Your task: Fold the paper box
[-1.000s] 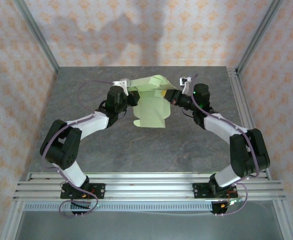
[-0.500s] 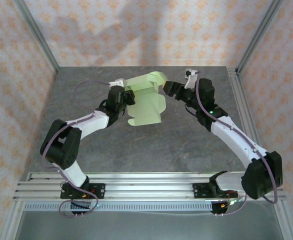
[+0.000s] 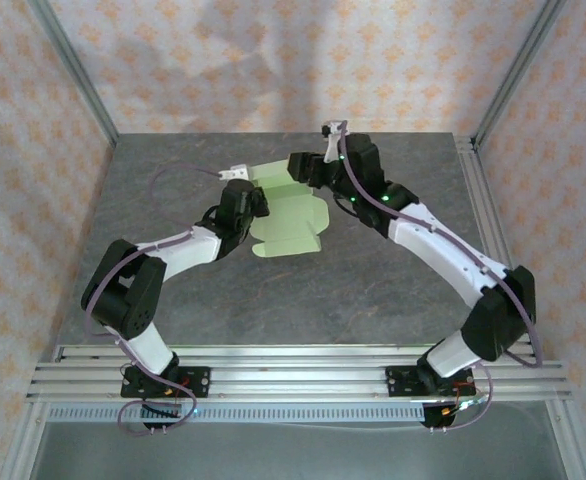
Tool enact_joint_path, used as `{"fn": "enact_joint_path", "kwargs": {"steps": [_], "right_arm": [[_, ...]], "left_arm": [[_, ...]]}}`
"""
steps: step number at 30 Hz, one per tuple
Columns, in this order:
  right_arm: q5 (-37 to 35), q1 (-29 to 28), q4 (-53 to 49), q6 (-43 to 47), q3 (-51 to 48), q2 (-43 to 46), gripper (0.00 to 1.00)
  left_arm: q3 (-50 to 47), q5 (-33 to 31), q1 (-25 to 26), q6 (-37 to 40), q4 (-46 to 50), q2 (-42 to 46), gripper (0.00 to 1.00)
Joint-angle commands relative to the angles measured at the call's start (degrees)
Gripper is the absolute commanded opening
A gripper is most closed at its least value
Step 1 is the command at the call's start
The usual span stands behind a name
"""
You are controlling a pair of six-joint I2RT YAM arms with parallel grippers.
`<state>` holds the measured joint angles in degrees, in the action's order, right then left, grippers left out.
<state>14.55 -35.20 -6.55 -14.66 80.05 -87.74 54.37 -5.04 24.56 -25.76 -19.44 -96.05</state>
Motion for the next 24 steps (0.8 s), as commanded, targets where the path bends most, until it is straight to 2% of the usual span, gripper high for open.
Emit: {"fn": "enact_joint_path", "kwargs": {"steps": [1,9,12,14,15,17,19,24], "right_arm": [[-0.3,-0.1,-4.2,-2.8,2.6,-2.3,0.57],[0.9,0.0,-6.5,-5.6,4.1,-6.2,0.38],[1.8,-0.1,-6.5,-6.0,4.6,-6.9,0.23],[1.3,-0.1,-6.3,-5.6,4.6,-6.9,0.23],[0.8,0.0,-6.4,-5.3,4.5,-6.6,0.25],[-0.2,0.0,-5.8,-4.2,3.9,-5.5,0.39],[-1.0,0.0,-4.6,-2.9,2.5,-3.6,0.49],[-5.3,0.1,-1.0,5.5,-3.1,4.4,0.66]], "left_arm": [[-1.3,-3.7,1.0,1.8,0.4,2.7,0.00],[-1.4,-3.4,1.4,-0.1,0.1,2.8,0.00],[-0.9,-2.8,1.5,-0.1,0.2,2.7,0.00],[-1.0,-3.0,1.4,0.0,0.0,2.3,0.00],[-1.0,-3.0,1.4,0.2,0.0,2.2,0.00],[-1.0,-3.2,1.5,0.4,0.4,2.0,0.00],[-1.1,-3.5,1.5,0.2,1.0,2.1,0.00],[-0.3,-1.5,1.2,0.1,2.8,1.9,0.00]]}}
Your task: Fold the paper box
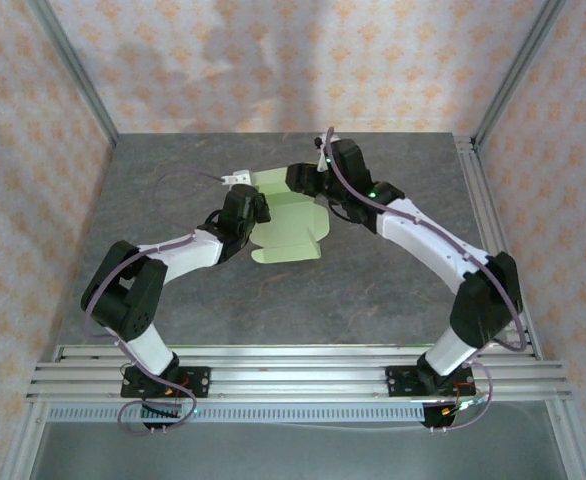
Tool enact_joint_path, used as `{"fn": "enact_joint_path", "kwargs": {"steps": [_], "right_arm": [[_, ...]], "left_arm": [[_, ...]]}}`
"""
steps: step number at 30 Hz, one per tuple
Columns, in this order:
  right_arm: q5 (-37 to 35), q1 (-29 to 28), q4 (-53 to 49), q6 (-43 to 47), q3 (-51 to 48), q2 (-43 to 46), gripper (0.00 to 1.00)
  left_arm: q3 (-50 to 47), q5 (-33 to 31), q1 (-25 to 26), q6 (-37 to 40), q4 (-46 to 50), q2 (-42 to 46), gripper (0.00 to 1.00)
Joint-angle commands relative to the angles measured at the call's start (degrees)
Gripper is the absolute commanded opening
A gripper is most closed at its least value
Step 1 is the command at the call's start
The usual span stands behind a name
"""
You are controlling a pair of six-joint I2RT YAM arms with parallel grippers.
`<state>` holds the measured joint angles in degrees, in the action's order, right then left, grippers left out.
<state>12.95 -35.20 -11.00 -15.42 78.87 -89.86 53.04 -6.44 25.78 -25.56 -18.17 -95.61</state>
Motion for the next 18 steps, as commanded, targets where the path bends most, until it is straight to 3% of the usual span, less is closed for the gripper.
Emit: {"fn": "enact_joint_path", "kwargs": {"steps": [1,8,13,18], "right_arm": [[-3.8,0.5,3.1,8.2,-2.5,7.8,0.70],[3.4,11.8,1.7,5.3,-6.1,12.8,0.70],[21.1,19.7,3.6,3.0,-7.2,9.1,0.66],[36.6,19.9,6.5,6.4,-7.7,6.2,0.62]], "left_arm": [[1.4,0.7,-0.2,-0.1,2.0,1.5,0.00],[-0.4,9.9,-1.4,2.7,0.6,3.6,0.00],[-1.8,16.4,-1.9,3.0,-1.9,5.5,0.00],[-1.3,18.0,-2.2,1.7,-2.2,6.1,0.00]]}}
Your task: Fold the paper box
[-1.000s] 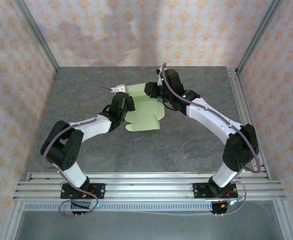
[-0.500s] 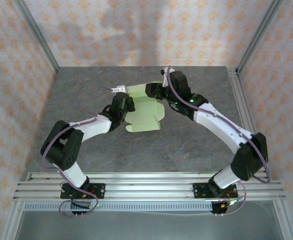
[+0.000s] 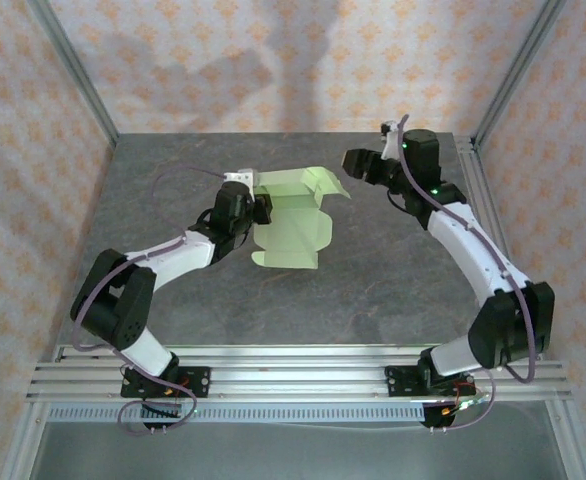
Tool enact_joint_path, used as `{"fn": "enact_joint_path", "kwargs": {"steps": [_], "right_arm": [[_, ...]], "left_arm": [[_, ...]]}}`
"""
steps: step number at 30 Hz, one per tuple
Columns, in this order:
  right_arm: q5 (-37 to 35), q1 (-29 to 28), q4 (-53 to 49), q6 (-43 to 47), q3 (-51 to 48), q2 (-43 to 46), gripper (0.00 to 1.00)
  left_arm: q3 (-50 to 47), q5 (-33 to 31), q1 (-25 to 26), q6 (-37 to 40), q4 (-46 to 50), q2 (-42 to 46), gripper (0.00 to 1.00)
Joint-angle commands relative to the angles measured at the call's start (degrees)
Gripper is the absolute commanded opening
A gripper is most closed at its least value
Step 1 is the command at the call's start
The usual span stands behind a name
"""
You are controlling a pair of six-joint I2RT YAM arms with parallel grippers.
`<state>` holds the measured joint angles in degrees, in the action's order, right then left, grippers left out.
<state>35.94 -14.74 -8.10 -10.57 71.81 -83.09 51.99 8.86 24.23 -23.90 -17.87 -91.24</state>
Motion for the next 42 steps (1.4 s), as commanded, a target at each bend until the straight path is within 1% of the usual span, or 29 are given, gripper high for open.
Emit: {"fn": "enact_joint_path", "kwargs": {"steps": [1,3,4,7,10,14,18,28,34,38,42], "right_arm": [[15.6,-0.7,4.2,1.6,-0.9,-1.0,0.60],[17.6,-1.3,4.2,2.8,-1.2,-1.5,0.55],[18.0,-1.7,3.7,3.8,-1.1,-1.6,0.52],[18.3,-3.3,1.7,7.6,-1.1,-1.5,0.46],[17.4,-5.1,-0.8,12.0,-1.1,-1.5,0.43],[16.1,-6.9,-1.5,17.1,-2.1,-1.5,0.42],[12.1,-8.3,-2.2,19.3,-2.2,-1.9,0.42],[2.4,-10.7,-3.5,20.9,-0.3,-4.2,0.43],[-7.6,-13.4,-3.5,22.3,1.0,-5.2,0.37],[-14.8,-16.1,-0.6,24.3,0.7,-5.4,0.37],[-19.4,-18.2,3.0,26.8,-0.1,-5.7,0.34]], "left_arm": [[-0.1,3.1,-0.7,-0.2,-2.7,1.8,0.00],[0.6,3.4,-0.7,-0.4,-2.5,1.5,0.00],[1.2,3.4,-0.8,-0.4,-1.7,1.2,0.00],[2.7,4.1,-0.7,-0.3,-0.6,0.3,0.00],[3.6,4.1,-0.8,-0.5,0.5,-0.5,0.00],[4.7,3.7,-0.9,-1.0,2.5,-1.3,0.00],[5.1,4.6,-0.9,-1.2,3.1,-1.4,0.00],[7.4,7.5,-0.9,-1.3,3.3,-3.8,0.00],[7.2,8.1,-0.9,-1.1,3.3,-3.7,0.00],[7.2,8.5,-0.8,-1.2,3.3,-3.8,0.00],[7.7,8.8,-0.8,-1.1,3.5,-3.9,0.00]]}}
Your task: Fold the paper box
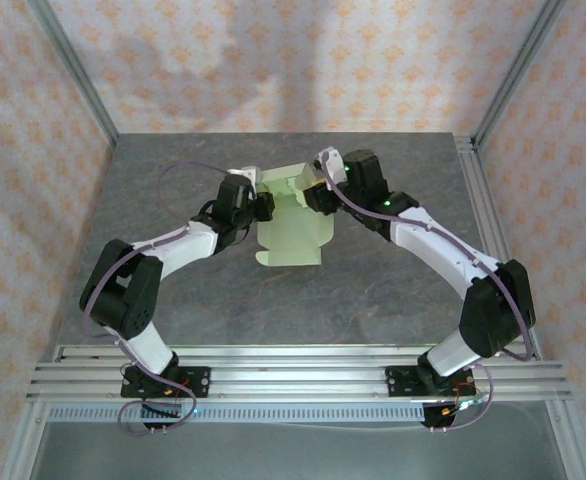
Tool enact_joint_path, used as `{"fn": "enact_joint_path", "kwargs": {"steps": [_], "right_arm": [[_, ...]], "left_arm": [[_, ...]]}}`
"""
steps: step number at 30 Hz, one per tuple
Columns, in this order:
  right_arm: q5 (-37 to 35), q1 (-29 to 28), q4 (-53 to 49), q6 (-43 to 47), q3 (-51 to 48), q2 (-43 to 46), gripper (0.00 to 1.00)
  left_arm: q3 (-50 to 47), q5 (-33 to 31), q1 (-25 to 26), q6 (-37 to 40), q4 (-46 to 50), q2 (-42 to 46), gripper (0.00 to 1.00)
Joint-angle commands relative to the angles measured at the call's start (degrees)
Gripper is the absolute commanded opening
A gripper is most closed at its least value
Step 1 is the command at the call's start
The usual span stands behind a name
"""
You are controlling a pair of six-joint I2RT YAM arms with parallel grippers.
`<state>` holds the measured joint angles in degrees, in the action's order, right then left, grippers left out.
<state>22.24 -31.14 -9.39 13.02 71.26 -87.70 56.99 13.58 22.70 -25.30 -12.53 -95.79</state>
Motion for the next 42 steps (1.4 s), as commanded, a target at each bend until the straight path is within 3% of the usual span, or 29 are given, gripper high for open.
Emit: {"fn": "enact_joint_path", "kwargs": {"steps": [1,9,16,18,20,23,30,37,40,42], "right_arm": [[-6.6,-2.4,4.5,4.0,0.6,-1.3,0.33],[-14.3,-5.5,3.4,8.2,2.5,-4.1,0.25],[-27.7,-9.5,5.0,12.2,3.9,-6.8,0.10],[-28.9,-9.6,5.4,12.2,4.4,-7.3,0.10],[-29.5,-9.6,5.4,12.1,4.9,-7.8,0.19],[-30.1,-9.6,5.4,12.2,5.4,-8.2,0.22],[-34.0,-9.6,4.0,14.2,6.4,-9.3,0.20],[-36.7,-9.9,3.5,14.7,6.7,-9.7,0.03],[-37.5,-9.9,4.0,14.8,6.4,-9.7,0.04],[-38.2,-9.9,4.3,14.9,6.5,-10.0,0.12]], "left_arm": [[2.9,4.2,0.7,0.4,-1.6,0.6,0.00],[3.0,5.1,0.7,0.7,-1.6,0.5,0.00],[2.3,4.7,0.7,0.6,-1.8,0.8,0.00],[2.5,4.8,0.8,0.8,-1.7,0.6,0.00],[2.8,4.8,0.8,0.7,-1.8,0.4,0.00],[3.1,5.0,0.8,0.9,-1.7,0.5,0.00],[1.7,4.9,0.8,1.0,-1.8,1.8,0.00],[1.3,4.9,0.7,0.7,-1.9,2.0,0.00],[2.1,5.4,0.8,0.6,-1.7,1.8,0.00],[2.5,5.7,0.8,0.8,-1.5,1.7,0.00]]}}
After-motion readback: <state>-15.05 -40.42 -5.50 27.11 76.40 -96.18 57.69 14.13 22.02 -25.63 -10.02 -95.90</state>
